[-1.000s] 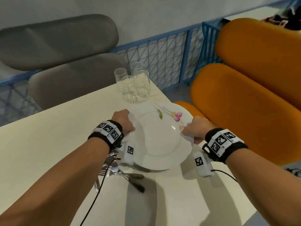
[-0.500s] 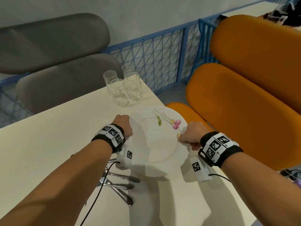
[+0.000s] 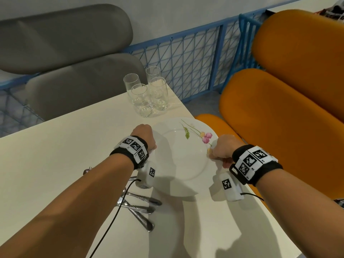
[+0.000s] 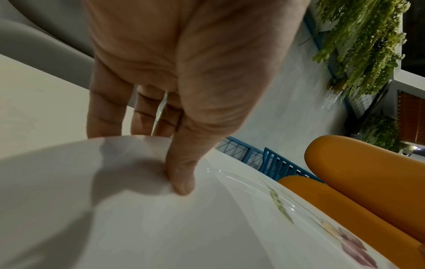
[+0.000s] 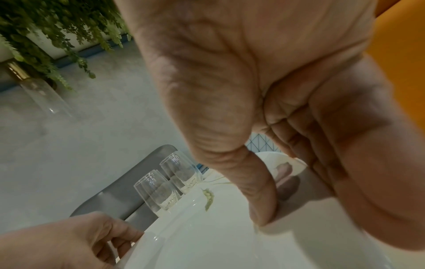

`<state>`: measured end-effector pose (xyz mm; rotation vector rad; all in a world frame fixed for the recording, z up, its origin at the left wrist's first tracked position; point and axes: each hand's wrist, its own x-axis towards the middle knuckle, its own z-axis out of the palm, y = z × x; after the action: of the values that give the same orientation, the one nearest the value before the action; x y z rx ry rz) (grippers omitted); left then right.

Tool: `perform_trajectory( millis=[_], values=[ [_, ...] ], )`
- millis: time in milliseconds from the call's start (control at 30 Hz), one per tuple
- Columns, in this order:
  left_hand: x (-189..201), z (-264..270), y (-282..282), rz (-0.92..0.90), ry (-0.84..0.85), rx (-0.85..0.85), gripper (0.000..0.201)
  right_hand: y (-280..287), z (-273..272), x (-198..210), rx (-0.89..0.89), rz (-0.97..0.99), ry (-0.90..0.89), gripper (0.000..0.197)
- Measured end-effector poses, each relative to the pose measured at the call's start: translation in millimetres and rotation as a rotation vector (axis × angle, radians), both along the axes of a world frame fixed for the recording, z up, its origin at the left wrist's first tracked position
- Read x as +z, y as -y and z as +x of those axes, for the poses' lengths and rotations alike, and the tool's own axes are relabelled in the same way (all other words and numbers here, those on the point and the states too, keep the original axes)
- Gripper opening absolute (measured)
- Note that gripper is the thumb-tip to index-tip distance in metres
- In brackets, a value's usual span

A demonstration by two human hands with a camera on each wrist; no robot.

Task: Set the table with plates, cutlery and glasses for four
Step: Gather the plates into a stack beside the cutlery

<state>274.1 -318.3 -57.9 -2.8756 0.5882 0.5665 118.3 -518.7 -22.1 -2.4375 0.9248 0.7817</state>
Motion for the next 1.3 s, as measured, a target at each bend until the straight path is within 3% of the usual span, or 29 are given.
perform_trajectory(
  millis=[100,200,300,367,467,533,667,800,933,1067,1200,1300],
  values=[
    [0,-3,-6,-0.039,0.004,-0.027,0.043,0,4,3,0.093,-0.07,-0.043,0.021],
    [4,-15,-19,-0.074,-0.035,-0.008,0.049,1,12,11,0.194,-0.185,-0.077,0.011],
    [9,-39,-37,-0.169,-0.171,0.108,0.065,0,27,14,0.213,-0.166,-0.069,0.009],
    [11,-61,-47,-0.232,-0.261,0.203,0.074,-1,40,10,0.348,-0.248,-0.024,0.017],
    [6,-86,-52,-0.289,-0.341,0.273,0.071,-3,51,3,0.554,-0.386,0.077,0.025],
    [1,-90,-52,-0.358,-0.351,0.313,0.069,-4,53,4,0.605,-0.435,0.053,0.021],
    [-1,-83,-53,-0.335,-0.303,0.289,0.071,-3,48,2,0.563,-0.422,0.022,0.017],
    [5,-72,-54,-0.322,-0.219,0.301,0.077,2,37,1,0.402,-0.315,0.024,0.021],
    [7,-65,-57,-0.447,-0.213,0.404,0.052,2,20,6,0.263,-0.249,-0.021,0.037],
    [7,-74,-60,-0.403,-0.214,0.339,0.036,1,6,6,0.144,-0.14,-0.052,0.034],
    [6,-75,-59,-0.405,-0.207,0.326,0.035,5,4,7,0.095,-0.068,-0.06,0.037],
    [5,-68,-58,-0.437,-0.226,0.348,0.042,7,8,6,0.051,-0.101,0.031,0.039]
  ],
)
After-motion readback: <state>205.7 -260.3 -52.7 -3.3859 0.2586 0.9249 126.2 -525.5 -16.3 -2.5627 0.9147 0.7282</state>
